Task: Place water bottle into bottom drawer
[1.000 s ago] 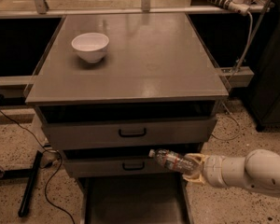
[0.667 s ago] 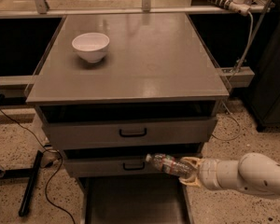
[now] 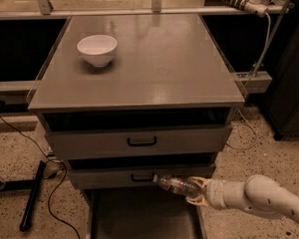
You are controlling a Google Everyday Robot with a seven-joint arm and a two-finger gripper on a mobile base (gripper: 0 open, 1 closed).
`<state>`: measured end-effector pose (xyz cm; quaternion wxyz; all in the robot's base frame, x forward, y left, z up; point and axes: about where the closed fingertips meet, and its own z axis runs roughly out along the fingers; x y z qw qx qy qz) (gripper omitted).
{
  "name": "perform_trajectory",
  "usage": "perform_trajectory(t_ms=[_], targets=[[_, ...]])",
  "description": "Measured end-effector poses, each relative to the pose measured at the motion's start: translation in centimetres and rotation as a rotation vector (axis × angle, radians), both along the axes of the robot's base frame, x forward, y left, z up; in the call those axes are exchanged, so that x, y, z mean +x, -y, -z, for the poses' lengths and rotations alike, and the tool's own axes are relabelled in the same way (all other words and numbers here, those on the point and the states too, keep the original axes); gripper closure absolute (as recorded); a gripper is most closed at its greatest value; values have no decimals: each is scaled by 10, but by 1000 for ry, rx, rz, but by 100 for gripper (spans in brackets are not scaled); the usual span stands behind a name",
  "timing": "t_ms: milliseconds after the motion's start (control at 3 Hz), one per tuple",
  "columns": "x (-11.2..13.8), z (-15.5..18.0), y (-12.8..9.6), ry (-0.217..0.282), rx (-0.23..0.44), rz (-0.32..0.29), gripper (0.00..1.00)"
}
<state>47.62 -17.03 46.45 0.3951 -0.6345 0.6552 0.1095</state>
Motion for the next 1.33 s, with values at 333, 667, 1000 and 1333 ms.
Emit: perform_trajectory(t_ms=[333,667,1000,1333], targets=[[4,43,0,9,15,-21,100],[6,83,-2,-10,28,-26,100],[8,113,-5,-46,42,-15,100],[4,112,-4,-81,42,5,100]])
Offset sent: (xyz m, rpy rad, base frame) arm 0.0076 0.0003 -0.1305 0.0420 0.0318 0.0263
